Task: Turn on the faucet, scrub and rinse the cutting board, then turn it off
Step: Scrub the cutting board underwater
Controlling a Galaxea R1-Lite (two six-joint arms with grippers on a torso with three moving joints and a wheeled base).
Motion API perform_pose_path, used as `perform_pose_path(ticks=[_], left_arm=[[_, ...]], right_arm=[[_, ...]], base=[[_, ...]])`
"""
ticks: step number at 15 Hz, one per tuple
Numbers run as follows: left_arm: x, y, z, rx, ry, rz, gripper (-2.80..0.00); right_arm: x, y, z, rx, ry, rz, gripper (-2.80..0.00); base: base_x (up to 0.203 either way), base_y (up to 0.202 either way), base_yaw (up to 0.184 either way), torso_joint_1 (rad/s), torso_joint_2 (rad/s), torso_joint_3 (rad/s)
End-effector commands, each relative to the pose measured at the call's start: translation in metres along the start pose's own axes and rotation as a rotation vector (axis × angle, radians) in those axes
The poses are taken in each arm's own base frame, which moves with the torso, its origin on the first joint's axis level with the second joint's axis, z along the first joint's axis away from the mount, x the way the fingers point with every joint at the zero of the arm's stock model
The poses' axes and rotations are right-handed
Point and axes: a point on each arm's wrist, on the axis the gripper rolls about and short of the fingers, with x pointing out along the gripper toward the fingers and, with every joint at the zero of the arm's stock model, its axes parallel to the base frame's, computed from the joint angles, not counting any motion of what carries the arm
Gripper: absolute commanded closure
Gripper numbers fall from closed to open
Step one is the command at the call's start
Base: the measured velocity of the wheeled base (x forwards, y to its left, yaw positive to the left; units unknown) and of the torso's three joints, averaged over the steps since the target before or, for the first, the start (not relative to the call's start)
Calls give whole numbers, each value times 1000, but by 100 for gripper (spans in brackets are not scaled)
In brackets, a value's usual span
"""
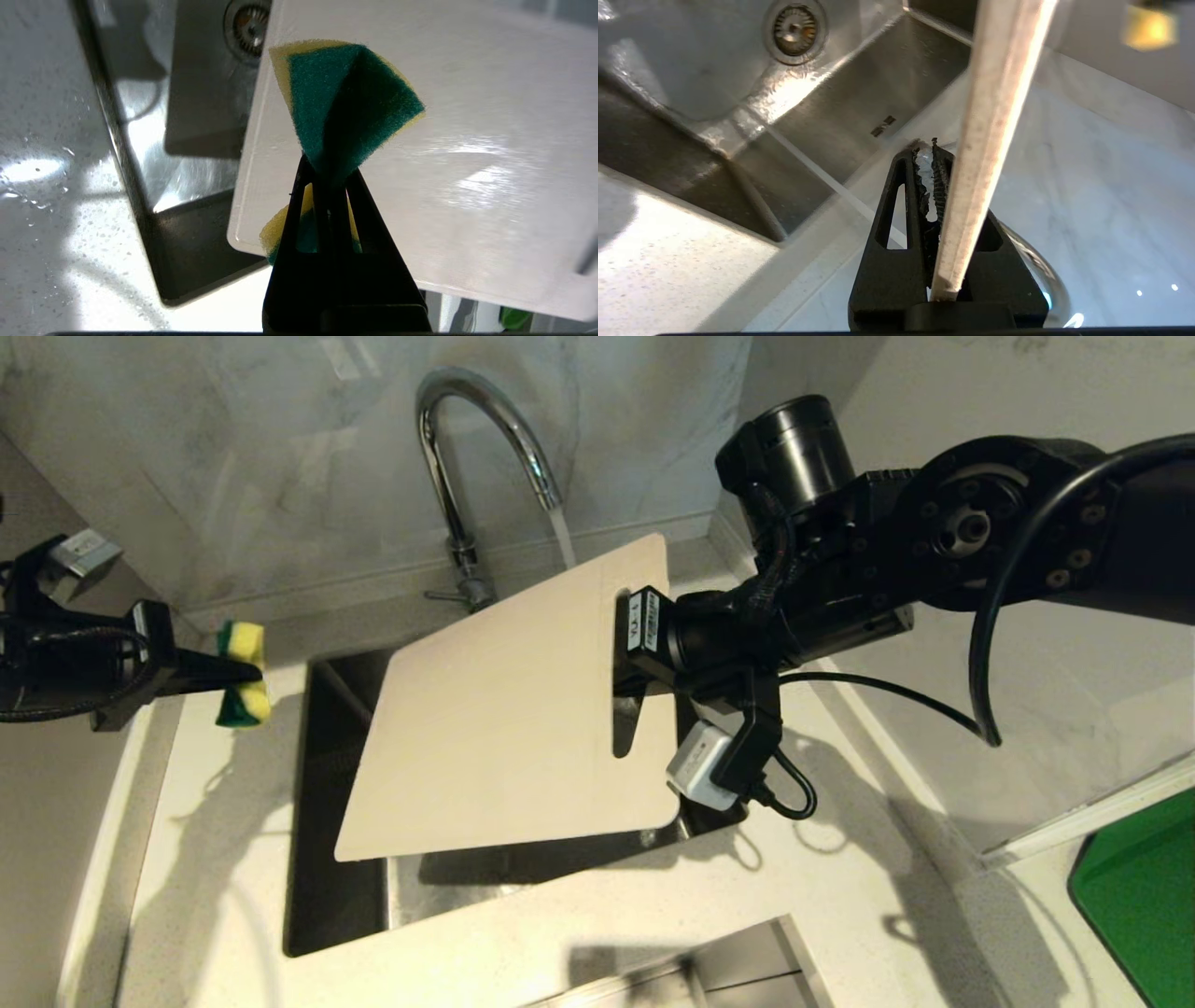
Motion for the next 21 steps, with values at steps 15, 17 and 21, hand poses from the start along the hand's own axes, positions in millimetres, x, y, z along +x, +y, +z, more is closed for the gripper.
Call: perform_pose_path(ticks=[15, 17, 21], left_arm=[[-14, -8, 6, 9, -38, -60, 0], [-14, -7, 5, 6, -35, -59, 0], [-14, -7, 4, 4, -33, -57, 0]], right_arm=[[48, 62, -28, 7, 44, 50, 0], [49, 66, -31, -2, 54, 53, 0], [42, 74, -42, -3, 112, 51, 0]], base=[[0, 0, 0, 0, 0, 0], [0, 0, 0, 0, 0, 0], [0, 0, 0, 0, 0, 0]])
